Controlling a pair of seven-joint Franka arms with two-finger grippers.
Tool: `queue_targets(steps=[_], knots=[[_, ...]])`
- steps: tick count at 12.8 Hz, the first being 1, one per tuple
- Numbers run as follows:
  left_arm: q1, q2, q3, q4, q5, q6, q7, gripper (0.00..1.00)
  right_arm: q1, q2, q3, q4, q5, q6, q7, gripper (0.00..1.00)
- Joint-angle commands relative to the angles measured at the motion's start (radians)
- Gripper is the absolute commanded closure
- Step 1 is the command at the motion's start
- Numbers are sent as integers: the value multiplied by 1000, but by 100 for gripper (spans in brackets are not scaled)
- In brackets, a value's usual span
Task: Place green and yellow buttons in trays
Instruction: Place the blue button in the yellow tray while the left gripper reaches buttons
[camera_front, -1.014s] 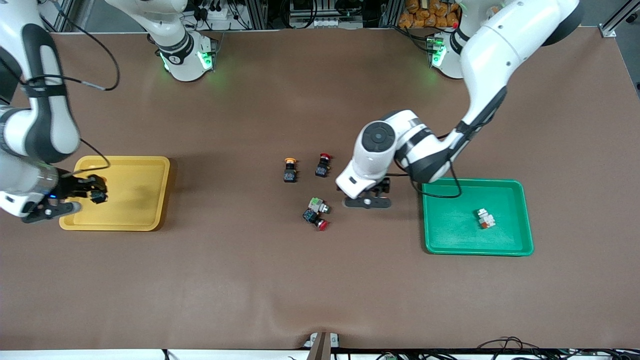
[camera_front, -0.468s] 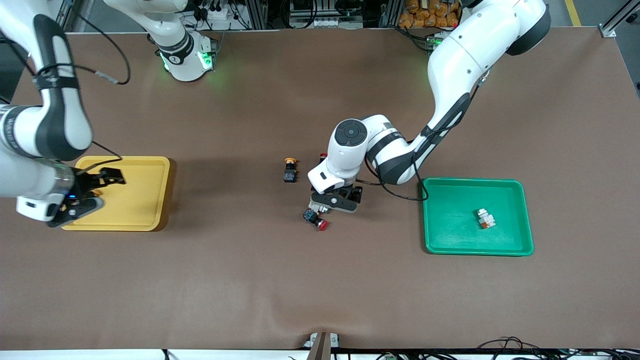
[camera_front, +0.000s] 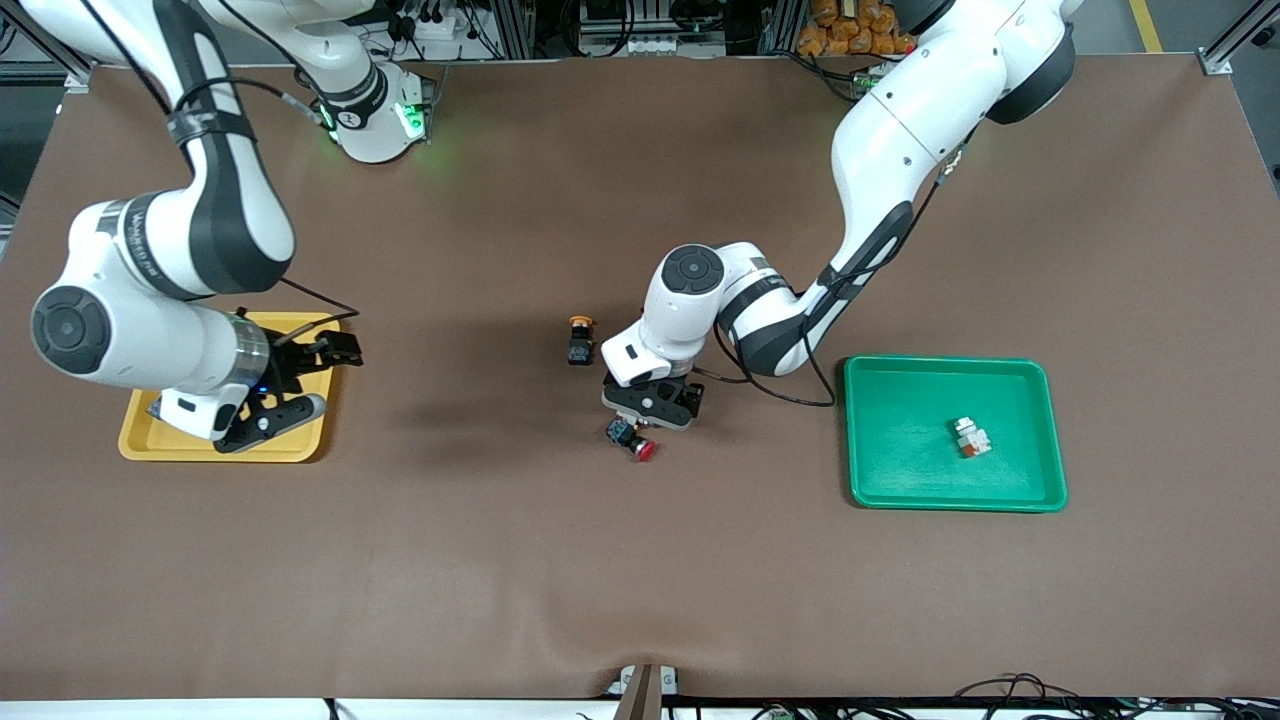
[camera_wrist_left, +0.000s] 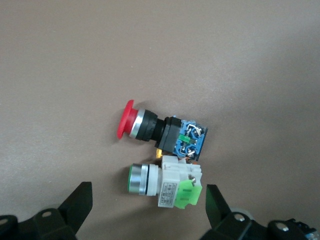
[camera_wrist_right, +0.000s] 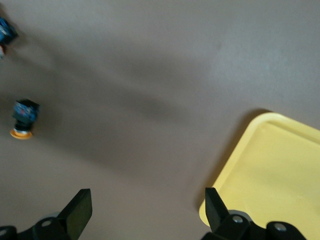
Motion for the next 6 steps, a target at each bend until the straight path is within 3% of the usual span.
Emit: queue_targets(steps=[1, 6], knots=[[-11, 43, 6, 41, 27, 38, 33, 0, -49, 64, -13, 97, 22, -26, 13, 0], [-27, 75, 9, 45, 27, 100, 56, 0, -31, 75, -10, 98, 52, -39, 52, 0]])
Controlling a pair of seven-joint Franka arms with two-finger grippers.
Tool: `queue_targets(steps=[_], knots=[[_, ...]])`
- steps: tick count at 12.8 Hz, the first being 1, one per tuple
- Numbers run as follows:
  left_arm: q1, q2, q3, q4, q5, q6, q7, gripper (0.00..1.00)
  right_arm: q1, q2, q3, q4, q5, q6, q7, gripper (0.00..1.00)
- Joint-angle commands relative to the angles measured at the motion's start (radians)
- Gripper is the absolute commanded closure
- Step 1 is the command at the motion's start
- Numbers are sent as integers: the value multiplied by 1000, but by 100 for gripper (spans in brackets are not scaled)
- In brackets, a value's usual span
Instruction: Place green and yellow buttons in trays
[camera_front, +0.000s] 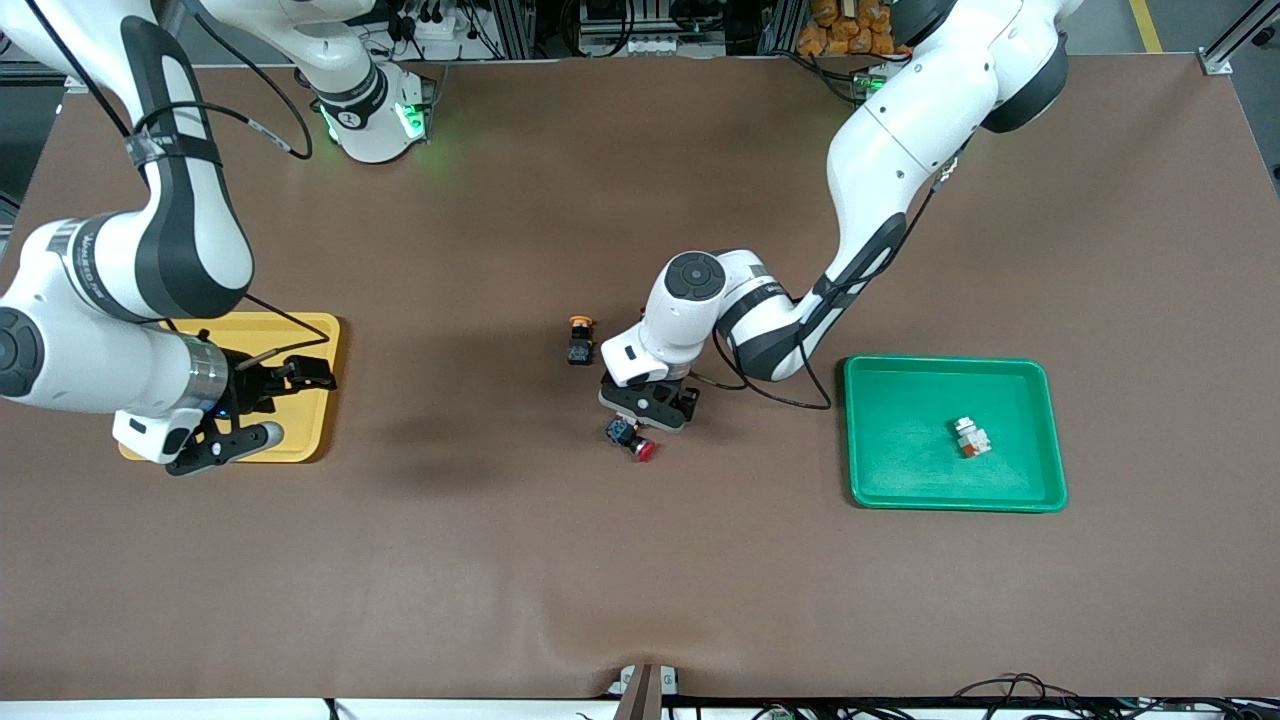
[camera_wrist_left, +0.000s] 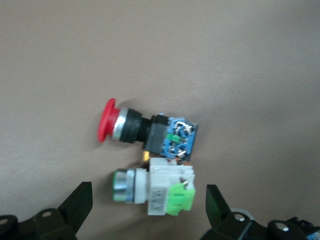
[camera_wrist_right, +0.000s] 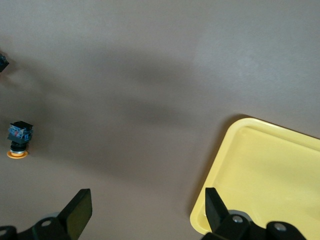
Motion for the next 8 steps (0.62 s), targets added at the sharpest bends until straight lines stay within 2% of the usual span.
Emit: queue_targets(steps=[1, 5, 8], knots=[[-24, 37, 12, 43, 27, 36, 4, 0, 42, 10, 5, 28, 13, -26, 109, 0], [-59, 37, 64, 41, 27, 37, 44, 0, 165, 7, 5, 16, 10, -14, 406, 0], [-70, 37, 66, 40, 26, 37, 43, 0, 245, 3, 3, -50, 5, 56, 506, 0]])
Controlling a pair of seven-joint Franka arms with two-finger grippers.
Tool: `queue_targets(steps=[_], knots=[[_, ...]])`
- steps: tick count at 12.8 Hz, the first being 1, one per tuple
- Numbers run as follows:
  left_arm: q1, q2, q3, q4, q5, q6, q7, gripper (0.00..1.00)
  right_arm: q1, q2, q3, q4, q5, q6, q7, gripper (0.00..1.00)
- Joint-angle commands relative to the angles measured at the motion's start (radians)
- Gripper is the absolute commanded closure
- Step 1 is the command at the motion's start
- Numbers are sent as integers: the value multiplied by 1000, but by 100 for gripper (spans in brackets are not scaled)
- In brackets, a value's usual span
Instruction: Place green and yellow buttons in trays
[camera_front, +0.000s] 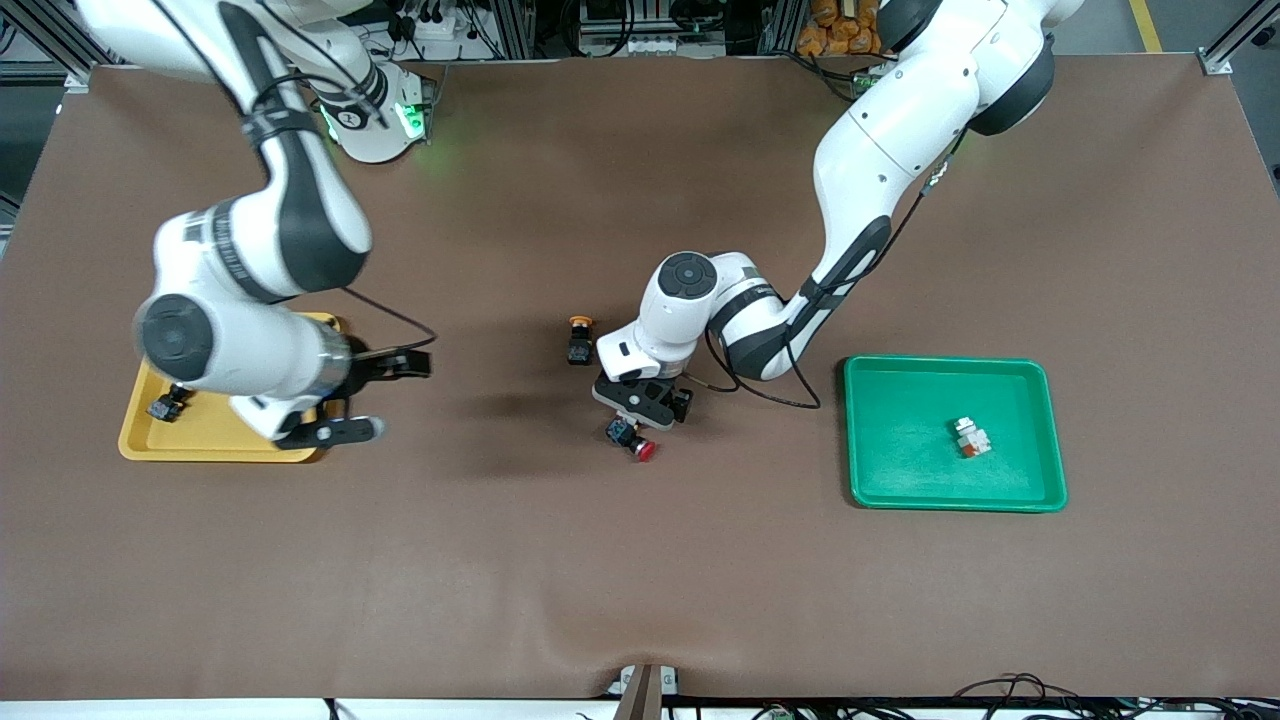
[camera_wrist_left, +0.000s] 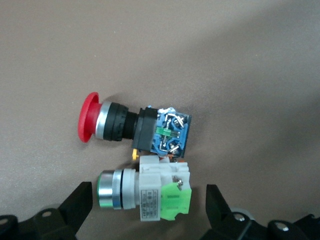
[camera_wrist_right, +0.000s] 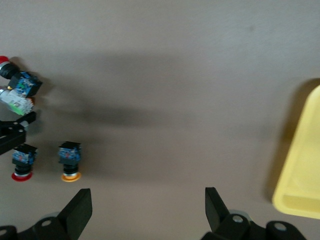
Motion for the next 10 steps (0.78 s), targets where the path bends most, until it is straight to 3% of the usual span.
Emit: queue_targets(steps=[1, 4, 8, 9, 10], knots=[[-18, 21, 9, 37, 22, 10, -2, 0, 64, -5, -10, -54, 3, 55, 100, 0], [-10, 13, 9, 37, 25, 10, 5, 2, 141, 0, -10, -106, 1, 139, 239, 0], [-4, 7, 11, 37, 27, 10, 2, 68, 183, -5, -8, -209, 6, 276, 293, 0], [-4, 7, 11, 38, 22, 10, 1, 77, 190, -5, -8, -215, 7, 293, 316, 0], [-1, -2, 9, 38, 16, 9, 1, 79, 190, -3, -8, -217, 7, 299, 327, 0]])
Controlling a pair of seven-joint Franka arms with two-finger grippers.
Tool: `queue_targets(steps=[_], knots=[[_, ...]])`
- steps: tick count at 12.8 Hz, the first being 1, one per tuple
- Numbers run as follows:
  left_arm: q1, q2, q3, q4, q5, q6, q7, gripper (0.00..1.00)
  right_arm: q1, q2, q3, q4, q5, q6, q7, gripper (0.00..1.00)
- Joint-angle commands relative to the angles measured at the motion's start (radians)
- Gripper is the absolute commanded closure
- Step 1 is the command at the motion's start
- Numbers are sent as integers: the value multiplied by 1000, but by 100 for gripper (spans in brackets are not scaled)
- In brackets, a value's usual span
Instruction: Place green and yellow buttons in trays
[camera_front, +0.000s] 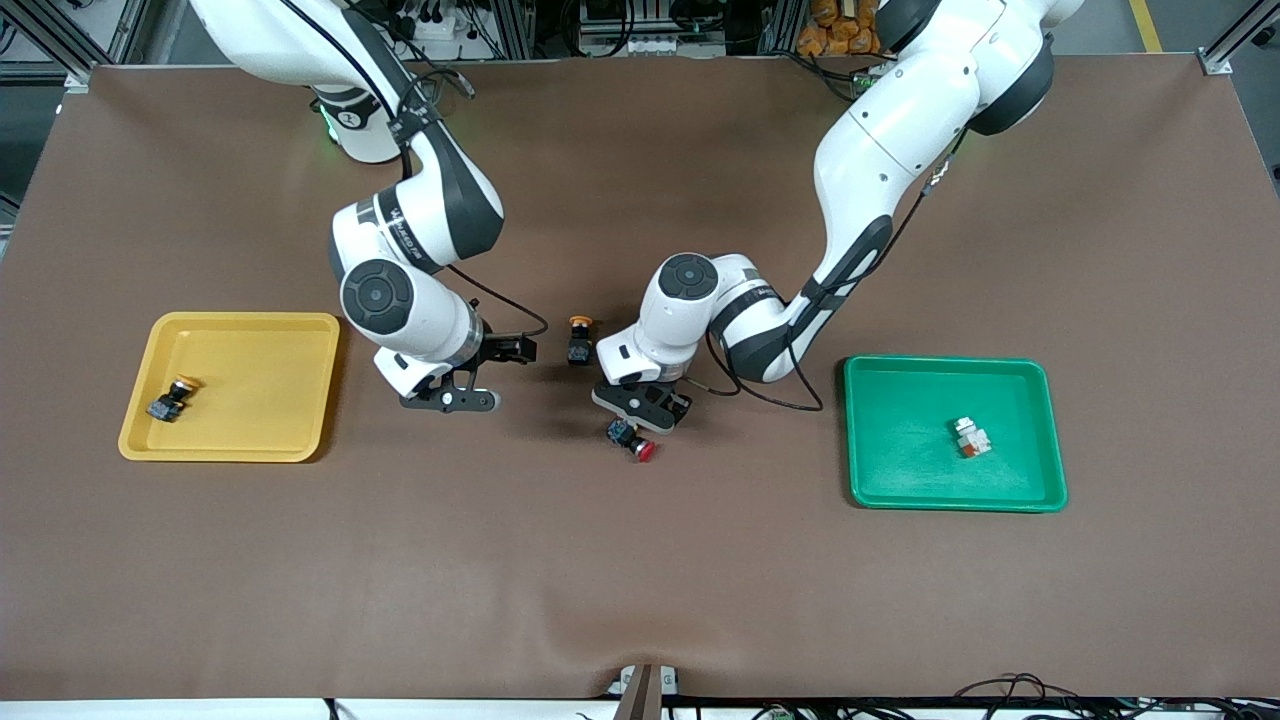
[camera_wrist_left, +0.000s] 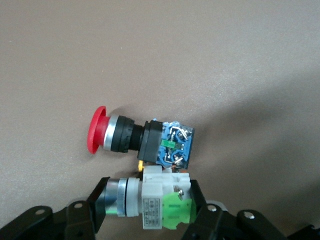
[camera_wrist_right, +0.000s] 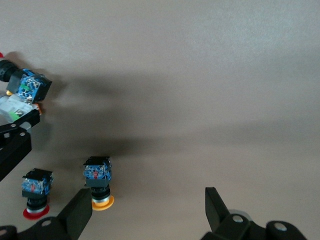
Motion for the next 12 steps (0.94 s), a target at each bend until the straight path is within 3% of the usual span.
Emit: queue_targets(steps=[1, 5, 10, 12], knots=[[5, -14, 1, 14, 14, 2, -1, 79, 10, -14, -8, -20, 9, 20, 36, 0], [77, -52, -41, 7, 13, -33, 0, 79, 8, -14, -8, -37, 37, 43, 36, 0], [222, -91, -179, 1, 14, -180, 2, 85, 112, 24, -8, -32, 43, 106, 80, 0], [317, -94, -259, -1, 14, -277, 2, 88, 175, 85, -10, -32, 43, 202, 169, 0]])
